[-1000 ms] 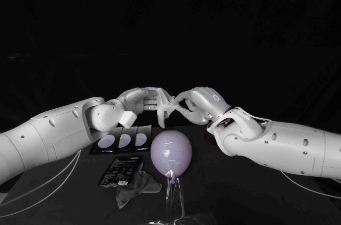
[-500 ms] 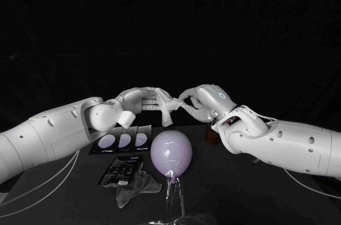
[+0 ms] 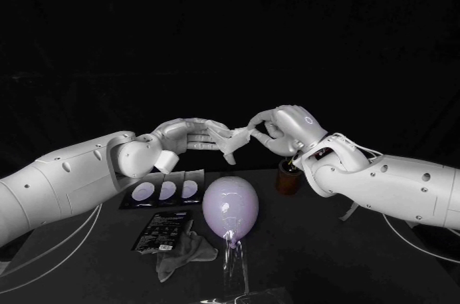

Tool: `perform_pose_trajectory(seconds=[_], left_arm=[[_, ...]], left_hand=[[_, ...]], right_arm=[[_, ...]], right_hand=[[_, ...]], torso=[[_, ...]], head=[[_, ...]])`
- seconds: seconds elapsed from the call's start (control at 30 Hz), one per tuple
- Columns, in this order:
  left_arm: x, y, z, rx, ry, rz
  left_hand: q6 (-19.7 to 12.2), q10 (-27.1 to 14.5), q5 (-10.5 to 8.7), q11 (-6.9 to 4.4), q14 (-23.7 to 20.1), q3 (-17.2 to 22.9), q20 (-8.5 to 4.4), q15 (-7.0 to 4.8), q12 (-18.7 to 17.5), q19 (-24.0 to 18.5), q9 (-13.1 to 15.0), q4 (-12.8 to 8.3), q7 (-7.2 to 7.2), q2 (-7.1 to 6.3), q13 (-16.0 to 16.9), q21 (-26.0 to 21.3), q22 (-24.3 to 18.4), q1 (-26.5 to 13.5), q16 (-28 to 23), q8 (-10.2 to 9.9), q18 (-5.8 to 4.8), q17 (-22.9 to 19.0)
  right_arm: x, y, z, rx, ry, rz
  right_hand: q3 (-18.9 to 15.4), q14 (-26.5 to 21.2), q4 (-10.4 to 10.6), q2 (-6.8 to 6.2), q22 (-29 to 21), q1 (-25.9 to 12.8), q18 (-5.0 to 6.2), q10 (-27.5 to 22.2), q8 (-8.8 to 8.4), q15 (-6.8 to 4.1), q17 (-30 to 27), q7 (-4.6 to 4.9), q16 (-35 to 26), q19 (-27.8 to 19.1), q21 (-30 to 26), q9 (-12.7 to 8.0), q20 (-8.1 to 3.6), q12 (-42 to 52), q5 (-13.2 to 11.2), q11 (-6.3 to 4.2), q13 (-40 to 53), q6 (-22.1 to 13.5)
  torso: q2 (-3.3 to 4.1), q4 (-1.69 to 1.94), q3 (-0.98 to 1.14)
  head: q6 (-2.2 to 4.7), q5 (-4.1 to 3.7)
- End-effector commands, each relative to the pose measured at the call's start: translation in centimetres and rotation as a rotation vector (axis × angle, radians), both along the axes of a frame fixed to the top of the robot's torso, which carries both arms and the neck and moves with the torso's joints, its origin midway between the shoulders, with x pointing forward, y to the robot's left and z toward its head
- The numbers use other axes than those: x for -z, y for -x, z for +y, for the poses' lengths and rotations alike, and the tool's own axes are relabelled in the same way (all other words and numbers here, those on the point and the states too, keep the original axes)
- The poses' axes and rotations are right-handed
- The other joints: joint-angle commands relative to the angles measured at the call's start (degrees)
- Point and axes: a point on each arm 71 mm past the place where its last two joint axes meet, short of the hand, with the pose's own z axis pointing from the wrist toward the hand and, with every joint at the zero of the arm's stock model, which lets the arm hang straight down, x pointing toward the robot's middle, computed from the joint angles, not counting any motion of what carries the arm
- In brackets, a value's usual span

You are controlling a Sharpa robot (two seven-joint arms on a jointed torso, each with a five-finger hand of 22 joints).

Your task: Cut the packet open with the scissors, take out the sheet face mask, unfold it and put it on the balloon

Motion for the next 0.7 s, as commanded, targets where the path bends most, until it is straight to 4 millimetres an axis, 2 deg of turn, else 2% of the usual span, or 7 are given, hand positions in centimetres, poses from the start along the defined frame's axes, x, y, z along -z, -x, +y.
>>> perform_pose_trajectory(seconds=[0.03, 0.47, 0.7], left_arm=[[-0.3, -0.1, 0.0, 0.026, -0.042, -0.059], [-0.8, -0.9, 0.5, 0.018, -0.103, -0.12], [-1.6, -1.2, 0.6, 0.017, -0.126, -0.172]], left_hand=[[0.5, 0.4, 0.09, -0.03, 0.4, -0.1, -0.15, 0.01, 0.4, -0.4, 12.7, -0.3, 8.82, -0.28, 0.1, -0.5, -0.1, 0.3, -0.4, 0.0, -0.71, 0.1], [1.1, 0.7, 0.09, -0.05, 0.6, -0.2, -0.12, 0.06, 0.7, -1.0, 12.0, -0.6, 8.8, -0.43, 0.0, -1.0, -0.3, 0.5, -0.8, -0.2, -0.88, 0.1], [2.1, 1.1, 0.08, -0.05, 0.3, -0.6, -0.06, 0.27, 0.9, -2.7, 10.7, -0.9, 8.77, -0.71, 0.0, -2.2, -0.4, 0.9, -1.6, -0.8, -1.4, 0.0]], right_arm=[[-0.4, -0.2, -0.1, -0.054, 0.021, -0.004], [-1.6, -1.5, -1.2, -0.062, 0.069, -0.022], [-2.3, -2.1, -1.4, -0.073, 0.138, -0.037]], right_hand=[[0.3, 6.0, -0.2, -0.23, 11.6, -0.2, -0.4, -0.6, 0.4, -0.52, 15.1, -0.14, 0.3, 0.9, 0.3, 0.1, -0.4, -0.3, 0.4, -0.05, 2.9, -0.3], [0.2, 6.0, -0.5, -0.58, 11.6, 0.1, -0.4, -1.0, 0.88, -0.51, 15.1, -0.09, 0.3, 0.8, 0.2, 0.5, -0.42, -1.1, 0.4, -0.02, 2.3, -0.8], [0.2, 6.0, -0.5, -0.61, 11.6, 0.1, -0.41, -1.0, 1.01, -0.49, 15.1, -0.08, 0.3, 0.8, 0.3, 0.6, -0.43, -1.2, 0.4, 0.0, 2.3, -0.9]], torso=[[-0.05, -0.05, 0.04], [-0.03, -0.04, 0.06], [-0.04, -0.02, 0.04]], head=[[0.03, -0.09], [0.25, -0.16], [0.39, -0.15]])
